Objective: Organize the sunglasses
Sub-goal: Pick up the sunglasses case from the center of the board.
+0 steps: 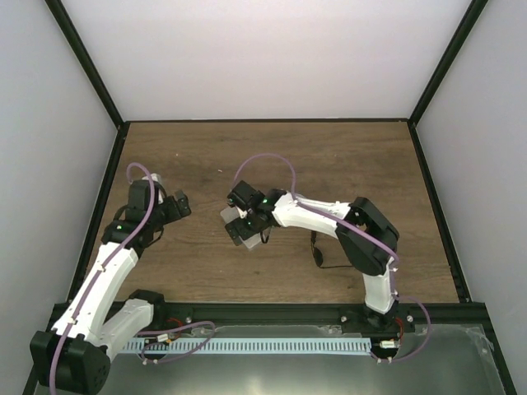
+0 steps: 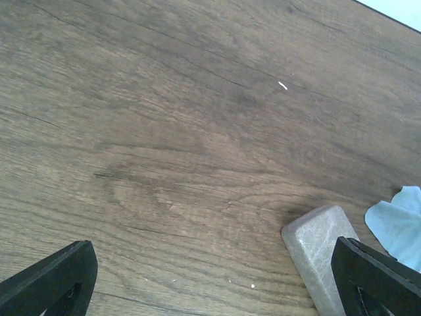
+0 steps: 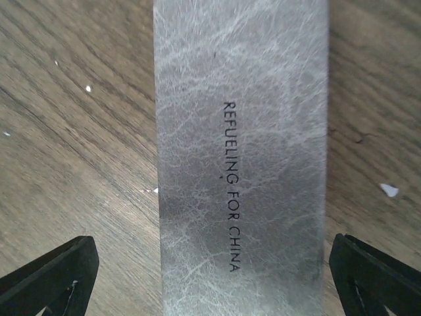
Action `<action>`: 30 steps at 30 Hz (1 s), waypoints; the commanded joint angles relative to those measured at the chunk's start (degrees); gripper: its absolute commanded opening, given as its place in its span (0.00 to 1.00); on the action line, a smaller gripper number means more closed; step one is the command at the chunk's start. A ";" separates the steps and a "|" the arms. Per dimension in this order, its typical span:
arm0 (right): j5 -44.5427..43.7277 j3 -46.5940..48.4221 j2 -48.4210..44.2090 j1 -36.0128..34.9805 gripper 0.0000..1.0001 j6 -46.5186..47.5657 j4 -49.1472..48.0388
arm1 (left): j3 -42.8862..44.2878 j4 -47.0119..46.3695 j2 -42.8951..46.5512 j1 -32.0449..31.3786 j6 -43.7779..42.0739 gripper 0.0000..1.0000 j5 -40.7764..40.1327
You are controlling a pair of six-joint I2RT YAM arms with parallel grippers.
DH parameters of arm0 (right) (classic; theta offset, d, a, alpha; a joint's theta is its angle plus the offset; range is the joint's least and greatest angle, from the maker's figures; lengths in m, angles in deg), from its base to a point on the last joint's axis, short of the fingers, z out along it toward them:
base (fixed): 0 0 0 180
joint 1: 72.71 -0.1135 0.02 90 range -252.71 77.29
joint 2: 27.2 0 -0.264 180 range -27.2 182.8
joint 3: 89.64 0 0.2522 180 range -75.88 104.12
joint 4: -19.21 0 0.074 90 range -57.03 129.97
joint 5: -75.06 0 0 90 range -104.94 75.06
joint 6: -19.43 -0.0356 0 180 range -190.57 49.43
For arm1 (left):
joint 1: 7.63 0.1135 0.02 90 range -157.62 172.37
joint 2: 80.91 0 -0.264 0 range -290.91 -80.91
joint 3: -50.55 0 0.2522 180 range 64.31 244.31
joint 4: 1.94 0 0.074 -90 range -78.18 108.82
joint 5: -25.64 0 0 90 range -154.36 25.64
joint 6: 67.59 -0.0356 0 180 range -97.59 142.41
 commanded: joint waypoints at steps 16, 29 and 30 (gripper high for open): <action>-4.80 4.04 4.70 -1.00 0.85 0.75 2.00 | -1.24 1.42 0.38 0.18 -0.90 1.00 1.26; -4.93 4.94 6.28 -1.01 0.82 1.44 1.43 | -1.12 1.31 -1.05 0.25 -1.20 1.00 1.01; -5.15 4.97 6.29 -1.02 0.79 1.27 1.52 | -1.20 1.35 -0.99 0.23 -1.21 1.00 0.93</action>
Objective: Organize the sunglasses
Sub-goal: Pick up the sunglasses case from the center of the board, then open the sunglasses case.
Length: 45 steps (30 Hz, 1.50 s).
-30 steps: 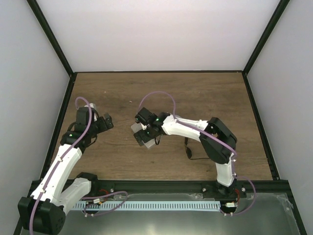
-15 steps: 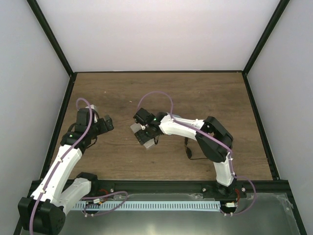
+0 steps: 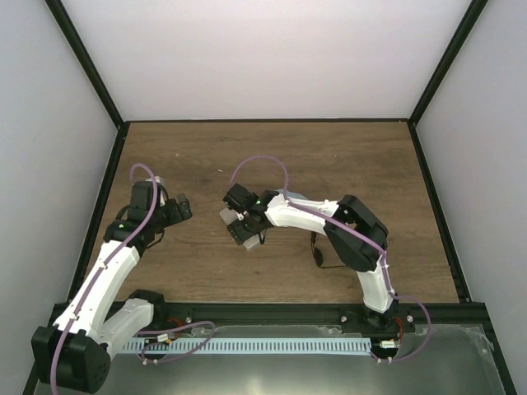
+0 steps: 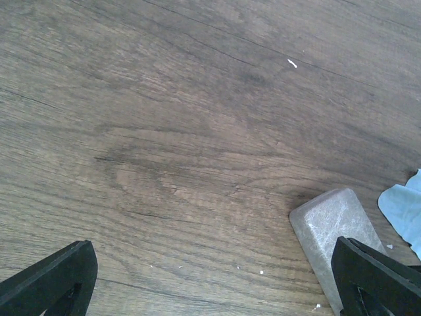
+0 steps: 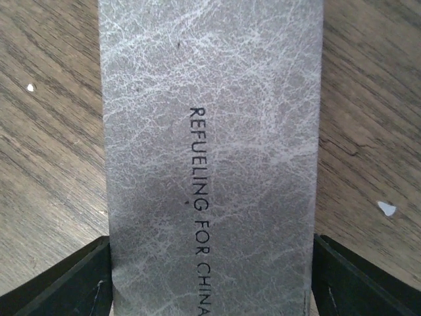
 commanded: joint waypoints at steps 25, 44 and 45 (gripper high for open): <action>23.48 0.79 -15.06 12.57 0.62 -11.26 -6.67 | -0.36 -17.11 -3.18 0.06 1.85 1.00 30.13; 38.31 -1.36 -19.34 15.43 0.62 -18.23 -15.65 | 2.37 -26.91 -11.23 -0.11 7.99 1.00 42.72; 38.88 -1.43 -19.48 15.43 0.62 -18.26 -15.86 | 2.39 -26.85 -11.33 -0.11 7.85 1.00 42.64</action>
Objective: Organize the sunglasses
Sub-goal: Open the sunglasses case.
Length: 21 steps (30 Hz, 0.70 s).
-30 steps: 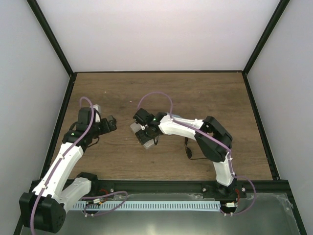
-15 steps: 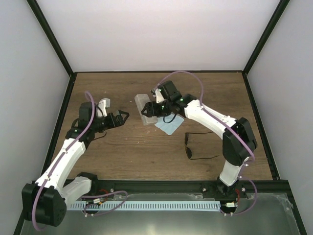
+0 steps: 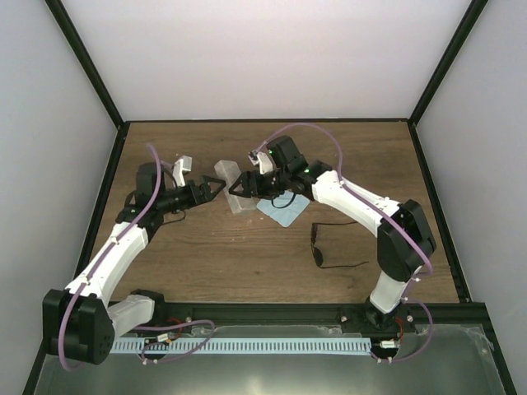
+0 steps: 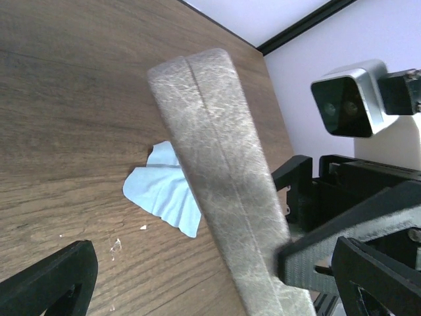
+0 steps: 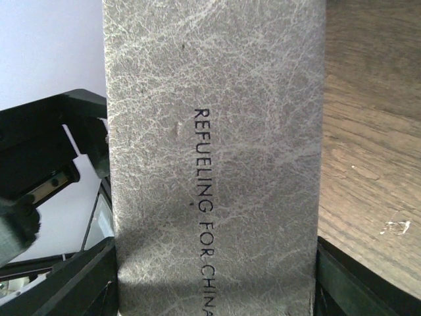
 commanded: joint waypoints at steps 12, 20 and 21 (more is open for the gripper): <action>6.54 0.58 -4.66 0.06 0.61 -0.49 -4.61 | 1.34 3.16 -2.54 -0.11 -3.91 1.00 -3.49; 8.63 0.45 -5.46 0.76 0.61 -3.17 -7.64 | 1.10 4.87 -3.85 -0.11 -5.94 1.00 -5.52; 8.47 0.40 -5.72 0.91 0.61 -3.46 -8.14 | 0.93 5.28 -3.97 -0.11 -6.29 1.00 -5.95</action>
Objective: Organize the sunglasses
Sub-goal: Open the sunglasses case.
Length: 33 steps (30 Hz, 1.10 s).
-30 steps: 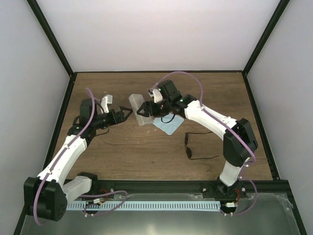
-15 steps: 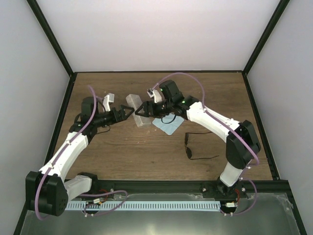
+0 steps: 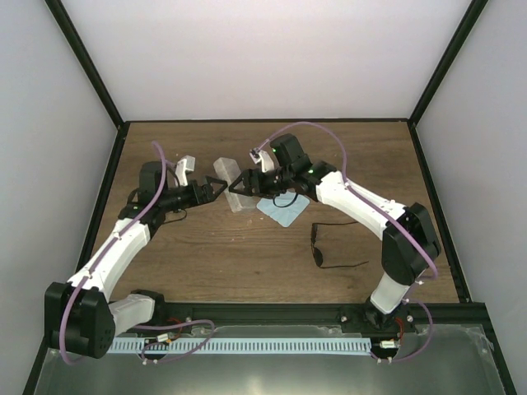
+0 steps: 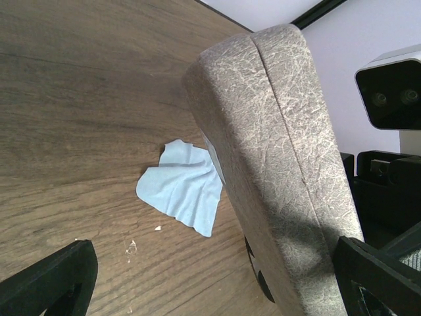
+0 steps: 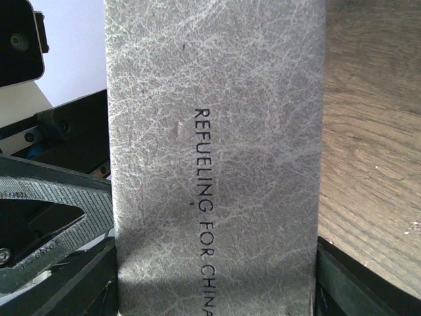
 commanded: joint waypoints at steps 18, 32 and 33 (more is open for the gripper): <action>6.00 2.43 -3.59 2.50 0.61 -2.82 -8.89 | -0.65 7.01 -4.02 0.06 -6.66 1.00 -8.03; 6.41 -3.40 3.54 2.51 0.61 -0.92 -10.14 | 4.80 13.86 -0.82 0.10 -13.39 1.00 -14.69; 6.99 -4.03 4.52 2.50 0.61 -0.51 -10.63 | 4.59 15.33 -1.41 0.04 -14.50 1.00 -16.33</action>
